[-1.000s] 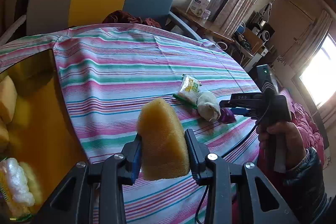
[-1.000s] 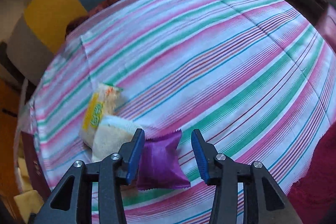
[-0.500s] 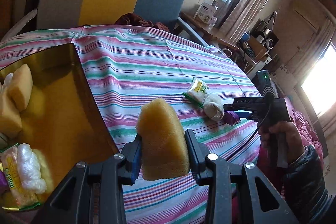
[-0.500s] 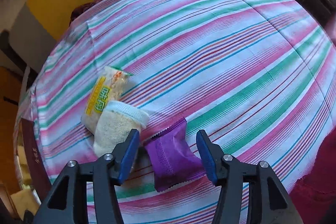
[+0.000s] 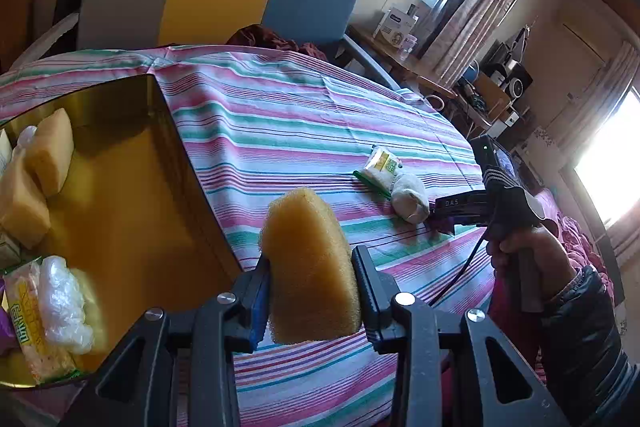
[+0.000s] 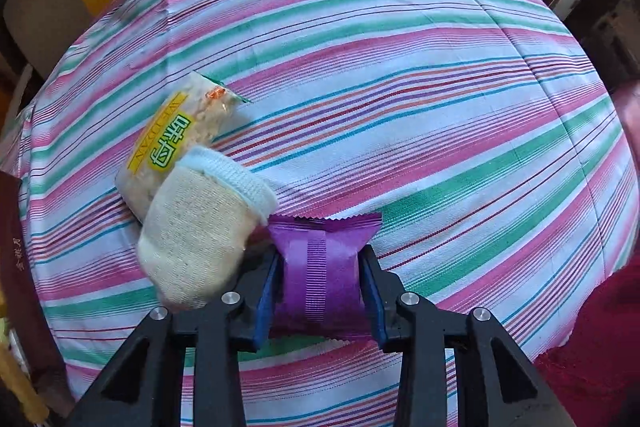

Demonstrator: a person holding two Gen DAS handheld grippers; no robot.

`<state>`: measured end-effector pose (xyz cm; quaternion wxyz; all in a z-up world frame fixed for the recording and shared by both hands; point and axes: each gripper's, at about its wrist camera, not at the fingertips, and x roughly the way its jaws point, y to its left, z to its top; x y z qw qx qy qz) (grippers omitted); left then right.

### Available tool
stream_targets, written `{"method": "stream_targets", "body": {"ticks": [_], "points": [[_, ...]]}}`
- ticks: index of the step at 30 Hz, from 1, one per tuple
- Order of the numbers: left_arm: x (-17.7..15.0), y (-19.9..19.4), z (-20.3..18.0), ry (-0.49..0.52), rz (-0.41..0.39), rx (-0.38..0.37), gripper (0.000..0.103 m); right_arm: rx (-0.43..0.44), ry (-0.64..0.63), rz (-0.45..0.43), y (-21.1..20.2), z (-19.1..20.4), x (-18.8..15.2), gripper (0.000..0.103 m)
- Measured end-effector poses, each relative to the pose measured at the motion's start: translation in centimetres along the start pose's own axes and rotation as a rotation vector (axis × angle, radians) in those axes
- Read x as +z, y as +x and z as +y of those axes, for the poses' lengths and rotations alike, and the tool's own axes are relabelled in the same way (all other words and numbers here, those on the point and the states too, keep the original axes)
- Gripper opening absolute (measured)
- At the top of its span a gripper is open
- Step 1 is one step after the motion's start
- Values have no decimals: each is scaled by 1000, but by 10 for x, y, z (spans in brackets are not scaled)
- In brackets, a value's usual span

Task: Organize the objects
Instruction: 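Carry the sponge into the tray and open the left gripper while the right gripper holds the packet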

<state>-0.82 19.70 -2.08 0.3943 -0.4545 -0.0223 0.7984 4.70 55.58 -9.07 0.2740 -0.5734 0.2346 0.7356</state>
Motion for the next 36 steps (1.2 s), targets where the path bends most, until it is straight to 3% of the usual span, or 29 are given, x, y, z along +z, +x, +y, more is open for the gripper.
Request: {"method": "stream_targets", "body": {"ticks": [13,24,36], "points": [[-8,-13,23,-47,-23,40,37,-48,-43,0,-1,2,-6,40],[25,-42,109,-191,-103,172,37,-59,-46,-22,-7,-4,-12,38],[95,30,167,-111,8,293,38,-58,-52,-35,-15,-11,-17,38]]}}
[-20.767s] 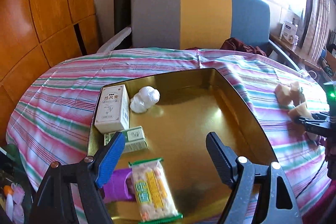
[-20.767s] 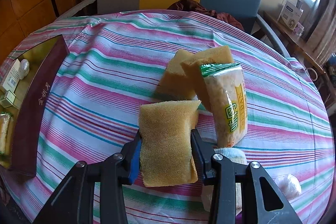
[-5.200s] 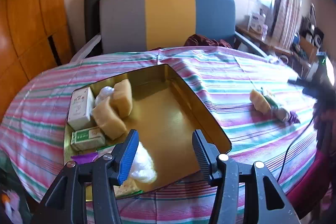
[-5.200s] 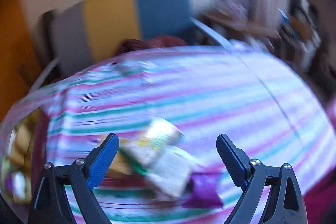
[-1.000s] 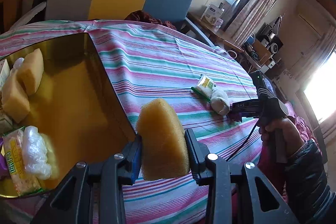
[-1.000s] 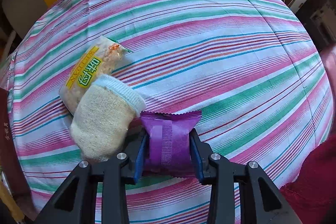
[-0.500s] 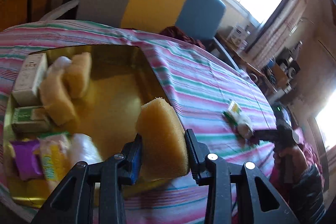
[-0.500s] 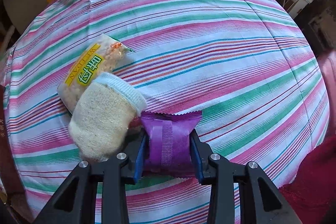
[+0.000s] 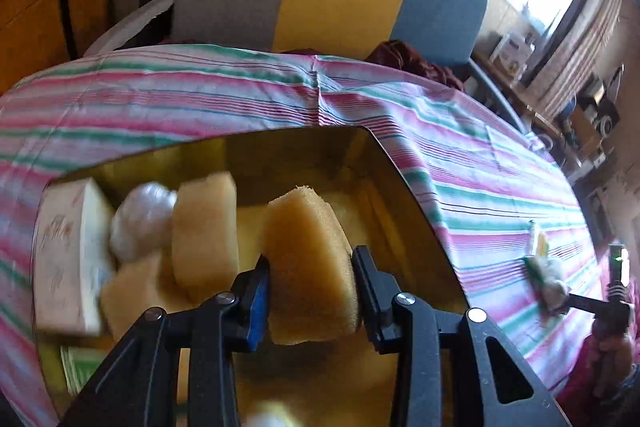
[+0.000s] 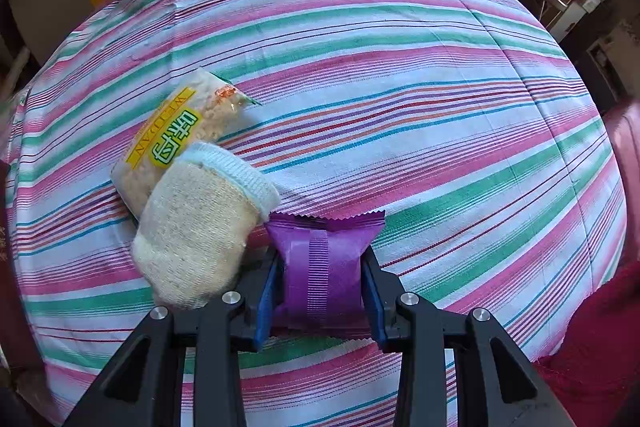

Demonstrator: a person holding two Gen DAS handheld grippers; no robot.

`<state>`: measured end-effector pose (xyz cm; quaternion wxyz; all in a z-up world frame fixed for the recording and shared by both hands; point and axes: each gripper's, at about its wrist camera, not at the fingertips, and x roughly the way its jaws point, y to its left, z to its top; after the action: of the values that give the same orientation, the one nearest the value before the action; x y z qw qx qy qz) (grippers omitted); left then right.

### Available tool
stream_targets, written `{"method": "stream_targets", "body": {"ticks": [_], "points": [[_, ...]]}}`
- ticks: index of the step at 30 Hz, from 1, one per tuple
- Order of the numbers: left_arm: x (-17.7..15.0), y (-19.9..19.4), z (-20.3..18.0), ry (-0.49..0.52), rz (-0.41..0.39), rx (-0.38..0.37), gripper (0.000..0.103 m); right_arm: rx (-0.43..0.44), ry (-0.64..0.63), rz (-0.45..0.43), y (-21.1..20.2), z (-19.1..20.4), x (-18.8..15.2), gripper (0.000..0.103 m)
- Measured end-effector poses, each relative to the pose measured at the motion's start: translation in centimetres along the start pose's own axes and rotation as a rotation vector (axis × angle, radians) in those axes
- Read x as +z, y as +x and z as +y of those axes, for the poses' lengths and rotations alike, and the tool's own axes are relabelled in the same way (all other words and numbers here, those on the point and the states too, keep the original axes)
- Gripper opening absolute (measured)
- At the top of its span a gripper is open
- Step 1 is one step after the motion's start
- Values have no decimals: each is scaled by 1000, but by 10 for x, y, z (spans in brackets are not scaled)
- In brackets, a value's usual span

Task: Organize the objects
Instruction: 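Carry the sponge into the tray and open the left gripper while the right gripper holds the packet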

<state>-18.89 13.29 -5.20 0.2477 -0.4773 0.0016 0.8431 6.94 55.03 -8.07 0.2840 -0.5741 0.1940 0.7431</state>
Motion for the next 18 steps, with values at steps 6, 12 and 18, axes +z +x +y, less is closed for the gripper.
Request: {"method": "stream_targets", "body": {"ticks": [6,12,18], "points": [[19,32,12,-12,43,104,42,-1,-5,-5,-5,-3,-3,38],[13,11,14,-40,24,77,51,-4,-10,-9,-9,-9,-7,38],[-13,-31,10,-47,-57,124,51,-4,-11,-12,-11,-11,-7,37]]}}
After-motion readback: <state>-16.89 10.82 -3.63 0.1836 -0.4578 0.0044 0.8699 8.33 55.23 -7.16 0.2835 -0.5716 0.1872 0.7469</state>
